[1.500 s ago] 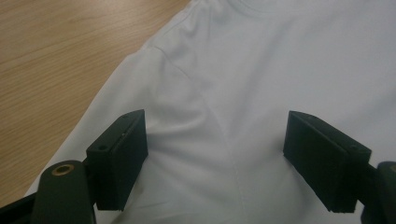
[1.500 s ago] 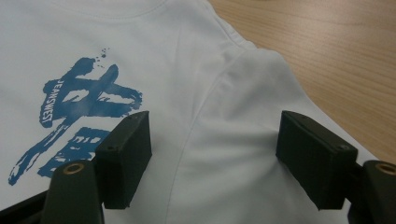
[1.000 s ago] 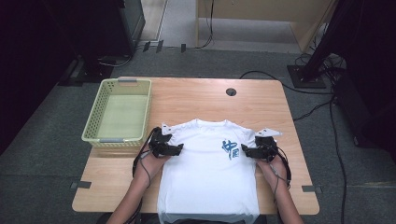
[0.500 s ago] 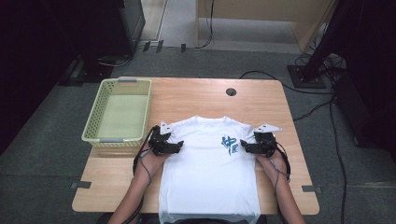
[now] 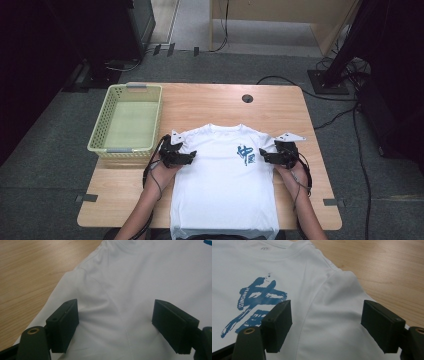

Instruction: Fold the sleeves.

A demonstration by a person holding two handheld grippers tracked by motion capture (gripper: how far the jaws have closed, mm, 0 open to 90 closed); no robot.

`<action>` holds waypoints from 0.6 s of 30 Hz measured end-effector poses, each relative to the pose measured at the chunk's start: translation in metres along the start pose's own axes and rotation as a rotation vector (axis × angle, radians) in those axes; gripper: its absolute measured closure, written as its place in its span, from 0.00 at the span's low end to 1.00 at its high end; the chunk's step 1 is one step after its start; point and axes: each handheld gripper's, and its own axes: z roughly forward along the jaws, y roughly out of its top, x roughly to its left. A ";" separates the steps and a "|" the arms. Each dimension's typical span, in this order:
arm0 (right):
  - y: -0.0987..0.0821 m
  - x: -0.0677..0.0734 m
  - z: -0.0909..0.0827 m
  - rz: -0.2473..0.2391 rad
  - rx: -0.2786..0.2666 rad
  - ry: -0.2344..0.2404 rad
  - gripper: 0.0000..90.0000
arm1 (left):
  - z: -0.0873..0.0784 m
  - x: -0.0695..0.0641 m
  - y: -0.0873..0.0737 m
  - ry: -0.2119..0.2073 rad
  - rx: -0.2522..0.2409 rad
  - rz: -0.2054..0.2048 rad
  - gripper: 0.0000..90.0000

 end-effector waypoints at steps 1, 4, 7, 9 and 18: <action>0.000 0.000 -0.001 0.002 -0.002 -0.002 0.28 | 0.000 0.000 0.000 0.000 0.001 0.000 0.24; -0.001 0.000 -0.004 -0.001 -0.003 -0.015 0.28 | 0.000 0.000 0.000 0.000 0.001 0.001 0.24; -0.003 -0.002 -0.006 0.004 0.001 -0.019 0.28 | 0.000 0.000 0.000 0.000 0.001 0.001 0.24; -0.003 -0.003 -0.007 0.011 -0.001 -0.021 0.28 | 0.000 0.000 0.000 0.000 0.002 0.001 0.24; -0.006 -0.008 -0.010 0.022 0.001 -0.028 0.28 | 0.000 0.000 0.000 0.000 0.002 0.002 0.24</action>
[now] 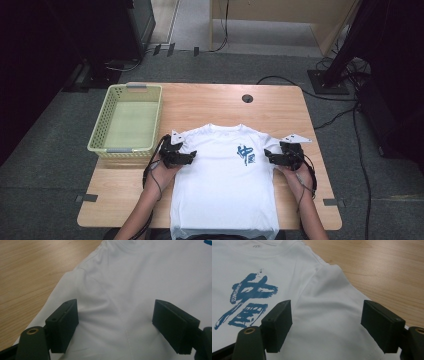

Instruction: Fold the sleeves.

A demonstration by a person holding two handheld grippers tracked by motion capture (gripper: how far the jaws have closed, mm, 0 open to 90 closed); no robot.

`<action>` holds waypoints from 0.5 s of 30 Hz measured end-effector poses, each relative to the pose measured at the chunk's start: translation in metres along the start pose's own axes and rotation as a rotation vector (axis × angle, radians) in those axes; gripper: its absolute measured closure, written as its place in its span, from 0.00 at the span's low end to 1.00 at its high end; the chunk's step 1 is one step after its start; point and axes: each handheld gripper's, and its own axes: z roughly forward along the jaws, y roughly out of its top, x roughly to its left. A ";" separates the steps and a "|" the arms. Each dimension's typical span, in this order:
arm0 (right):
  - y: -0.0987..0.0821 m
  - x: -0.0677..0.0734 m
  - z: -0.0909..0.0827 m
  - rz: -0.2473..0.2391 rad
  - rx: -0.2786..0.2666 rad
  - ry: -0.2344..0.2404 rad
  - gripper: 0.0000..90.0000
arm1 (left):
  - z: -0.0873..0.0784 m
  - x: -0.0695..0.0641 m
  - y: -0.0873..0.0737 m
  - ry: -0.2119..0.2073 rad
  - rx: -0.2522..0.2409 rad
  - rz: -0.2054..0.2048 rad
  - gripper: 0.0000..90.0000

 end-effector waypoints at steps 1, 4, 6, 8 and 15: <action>0.000 -0.001 0.000 -0.002 0.000 -0.004 0.28 | 0.000 0.000 0.000 0.000 0.000 0.000 0.24; 0.000 -0.002 -0.001 -0.002 0.000 -0.004 0.28 | 0.000 0.000 0.000 0.000 0.001 0.001 0.24; -0.001 -0.003 -0.001 0.009 -0.002 -0.006 0.28 | 0.002 -0.001 0.001 -0.012 0.017 0.009 0.20; -0.001 -0.005 -0.002 0.013 -0.002 -0.004 0.28 | 0.005 -0.003 0.002 0.001 0.039 0.002 0.03; -0.003 -0.011 -0.006 0.021 -0.003 -0.022 0.28 | 0.005 -0.004 0.002 0.007 0.042 -0.003 0.03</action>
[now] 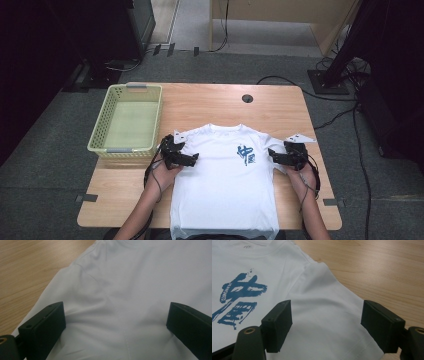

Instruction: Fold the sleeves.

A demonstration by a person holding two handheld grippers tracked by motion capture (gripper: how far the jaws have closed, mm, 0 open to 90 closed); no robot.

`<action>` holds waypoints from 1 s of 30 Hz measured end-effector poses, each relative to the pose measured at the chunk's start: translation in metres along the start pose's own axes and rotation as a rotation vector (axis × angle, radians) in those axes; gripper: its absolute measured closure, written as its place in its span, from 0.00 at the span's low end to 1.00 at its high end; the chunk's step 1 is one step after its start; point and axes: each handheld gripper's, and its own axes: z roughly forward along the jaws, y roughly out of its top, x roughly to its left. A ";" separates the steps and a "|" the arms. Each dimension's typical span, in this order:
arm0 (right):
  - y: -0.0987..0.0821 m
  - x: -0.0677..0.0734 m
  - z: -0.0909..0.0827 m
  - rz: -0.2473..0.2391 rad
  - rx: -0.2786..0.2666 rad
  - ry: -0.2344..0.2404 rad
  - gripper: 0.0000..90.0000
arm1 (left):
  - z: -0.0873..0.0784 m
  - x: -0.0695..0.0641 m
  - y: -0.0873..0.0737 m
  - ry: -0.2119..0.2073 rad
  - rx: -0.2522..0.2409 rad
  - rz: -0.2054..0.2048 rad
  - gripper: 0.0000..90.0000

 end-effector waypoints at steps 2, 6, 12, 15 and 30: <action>0.000 -0.001 -0.001 0.003 -0.003 -0.003 0.28 | 0.001 0.000 0.000 0.009 0.004 -0.009 0.02; 0.000 -0.003 0.000 0.003 -0.002 -0.012 0.28 | 0.001 0.000 0.000 0.011 0.005 -0.014 0.00; -0.001 -0.007 0.000 0.006 0.001 -0.024 0.28 | 0.001 0.000 0.000 0.011 0.005 -0.015 0.00; -0.002 -0.009 0.000 0.012 0.002 -0.029 0.28 | 0.001 0.000 0.000 0.010 0.005 -0.013 0.00; -0.004 -0.021 0.000 0.034 0.009 -0.058 0.29 | 0.001 -0.001 0.000 0.016 0.006 -0.017 0.00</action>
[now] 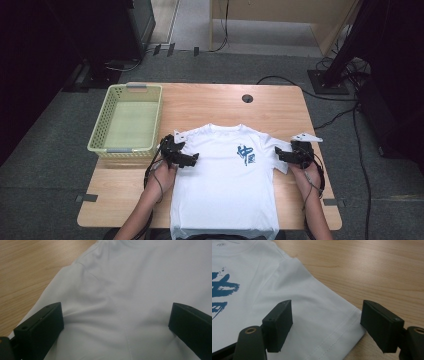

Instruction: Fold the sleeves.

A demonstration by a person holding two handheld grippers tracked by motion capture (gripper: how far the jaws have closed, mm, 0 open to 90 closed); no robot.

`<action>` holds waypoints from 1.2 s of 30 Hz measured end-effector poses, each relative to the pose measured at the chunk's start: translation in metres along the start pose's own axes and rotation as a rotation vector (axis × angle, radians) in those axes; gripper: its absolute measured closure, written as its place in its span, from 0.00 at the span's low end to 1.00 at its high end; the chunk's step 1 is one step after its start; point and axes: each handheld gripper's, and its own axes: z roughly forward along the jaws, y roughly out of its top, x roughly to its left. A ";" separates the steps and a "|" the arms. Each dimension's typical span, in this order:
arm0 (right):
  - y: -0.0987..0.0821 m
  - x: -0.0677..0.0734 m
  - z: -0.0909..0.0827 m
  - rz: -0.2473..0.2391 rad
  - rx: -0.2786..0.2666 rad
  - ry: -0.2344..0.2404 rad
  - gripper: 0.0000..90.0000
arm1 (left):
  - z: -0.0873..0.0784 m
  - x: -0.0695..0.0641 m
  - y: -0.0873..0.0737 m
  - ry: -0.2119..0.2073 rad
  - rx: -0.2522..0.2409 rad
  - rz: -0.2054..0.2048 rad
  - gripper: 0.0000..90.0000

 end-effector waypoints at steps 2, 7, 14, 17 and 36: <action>0.000 -0.002 0.000 0.007 0.001 -0.007 0.29 | 0.000 0.000 0.000 0.000 0.000 0.001 0.00; -0.001 -0.008 0.000 0.022 0.004 -0.024 0.31 | 0.000 0.000 0.000 0.000 -0.001 0.001 0.00; -0.001 -0.010 0.003 0.024 0.014 -0.043 0.36 | 0.000 0.000 0.000 0.000 0.000 0.001 0.00; -0.001 -0.010 0.002 0.025 0.006 -0.039 0.44 | 0.000 0.000 0.000 0.000 0.000 0.002 0.00; 0.004 0.005 -0.001 0.027 0.019 -0.009 0.95 | 0.000 0.000 0.000 0.001 -0.001 -0.001 0.00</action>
